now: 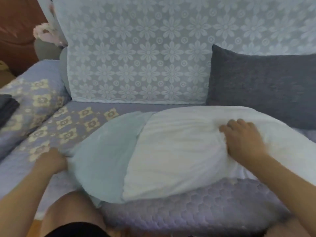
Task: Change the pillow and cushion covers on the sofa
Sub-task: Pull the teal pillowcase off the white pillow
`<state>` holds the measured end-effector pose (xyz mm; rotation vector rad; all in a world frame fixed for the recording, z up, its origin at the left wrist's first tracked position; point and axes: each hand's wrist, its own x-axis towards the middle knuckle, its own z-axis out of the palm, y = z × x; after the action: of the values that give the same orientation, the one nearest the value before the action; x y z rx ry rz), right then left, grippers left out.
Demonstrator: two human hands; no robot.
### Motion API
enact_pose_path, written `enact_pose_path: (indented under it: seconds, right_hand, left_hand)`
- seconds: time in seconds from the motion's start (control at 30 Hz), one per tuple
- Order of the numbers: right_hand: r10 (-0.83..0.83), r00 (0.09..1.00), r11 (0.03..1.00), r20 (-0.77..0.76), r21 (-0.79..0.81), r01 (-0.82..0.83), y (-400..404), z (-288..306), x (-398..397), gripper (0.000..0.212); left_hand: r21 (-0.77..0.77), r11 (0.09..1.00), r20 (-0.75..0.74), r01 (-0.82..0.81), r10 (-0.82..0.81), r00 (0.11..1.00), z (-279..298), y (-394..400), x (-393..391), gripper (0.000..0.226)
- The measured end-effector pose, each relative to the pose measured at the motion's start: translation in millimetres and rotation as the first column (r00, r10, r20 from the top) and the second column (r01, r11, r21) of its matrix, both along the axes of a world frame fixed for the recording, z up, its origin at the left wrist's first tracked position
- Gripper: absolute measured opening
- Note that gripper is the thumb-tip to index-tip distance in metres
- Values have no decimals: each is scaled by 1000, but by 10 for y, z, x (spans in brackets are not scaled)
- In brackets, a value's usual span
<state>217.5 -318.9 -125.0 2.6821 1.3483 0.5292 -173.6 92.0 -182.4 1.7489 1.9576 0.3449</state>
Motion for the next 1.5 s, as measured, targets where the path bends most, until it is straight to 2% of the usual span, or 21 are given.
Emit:
enact_pose_path:
  seconds: [0.07,0.13,0.17,0.2,0.27,0.33,0.37,0.43,0.5,0.57,0.67,0.73,0.8,0.87,0.93,1.0,1.1,1.2,1.3,1.37,1.5]
  right_hand:
    - [-83,986,968,-146,-248,45,-115,-295,-427,44]
    - [-137,962,942,-236,-331,53,-154,-279,-721,52]
    - [-159,956,945,-247,-318,75,-97,-191,-793,52]
    - [-149,955,963,-256,-259,80,-30,-97,-837,50]
    - [-34,908,999,-417,-34,22,132,170,-950,49]
    - [233,866,961,-443,243,-134,287,378,-1127,59]
    - [303,810,950,-502,232,-211,345,456,-1234,66]
    - [250,726,954,-640,36,-296,438,394,-1374,85]
    - [181,776,928,-605,-157,-338,542,233,-1419,100]
    - [158,840,924,-518,-223,-312,651,90,-1417,105]
    - [99,885,945,-454,-235,-227,712,-15,-1441,97]
    - [110,888,944,-447,-233,-234,635,-58,-1465,90]
    - [147,863,905,-483,-287,-315,498,-22,-1497,84]
    - [144,806,851,-573,-343,-396,398,114,-1475,77]
    - [107,734,858,-671,-311,-410,454,335,-1379,58]
    - [126,717,958,-686,-103,-266,687,536,-1229,37]
    - [250,850,962,-463,220,-163,1229,530,-788,35]
    - [83,890,996,-448,75,-55,1707,296,-305,56]
    - [-180,822,978,-540,-185,92,1847,-74,-178,72]
    - [-182,826,979,-533,-177,101,1753,-208,-349,72]
    - [-78,893,997,-443,-33,70,1231,-116,-787,60]
  left_hand:
    - [-35,983,66,180,-178,982,237,-279,347,42]
    - [28,925,272,379,-372,888,378,-653,725,38]
    - [-1,892,321,452,-428,845,451,-886,886,49]
    - [-28,856,348,516,-475,808,455,-1104,973,68]
    - [33,805,266,593,-579,771,426,-1451,983,101]
    - [143,760,94,634,-649,755,403,-1813,848,110]
    - [152,726,-28,671,-675,737,339,-1967,764,111]
    - [146,665,-214,733,-702,679,187,-2239,607,97]
    - [295,593,-278,749,-697,661,16,-2225,482,71]
    - [384,566,-328,730,-655,681,-61,-1918,329,50]
    - [272,683,-494,678,-505,707,95,-961,25,25]
    - [332,771,-541,544,-317,779,223,-194,-91,24]
    - [139,895,-528,423,-295,796,334,293,19,53]
    - [-144,868,-371,475,-493,787,453,351,399,84]
    - [-83,747,-79,660,-665,743,499,202,910,92]
    - [-15,636,45,772,-771,636,489,-4,1294,97]
    - [-64,567,109,821,-814,571,291,-115,1557,95]
    - [-68,551,157,832,-817,554,-17,-146,1482,76]
    - [19,600,152,799,-792,591,-192,-207,1306,62]
    - [36,640,189,767,-758,624,-220,-218,1218,54]
    - [-74,693,243,717,-685,687,-174,-45,1123,88]
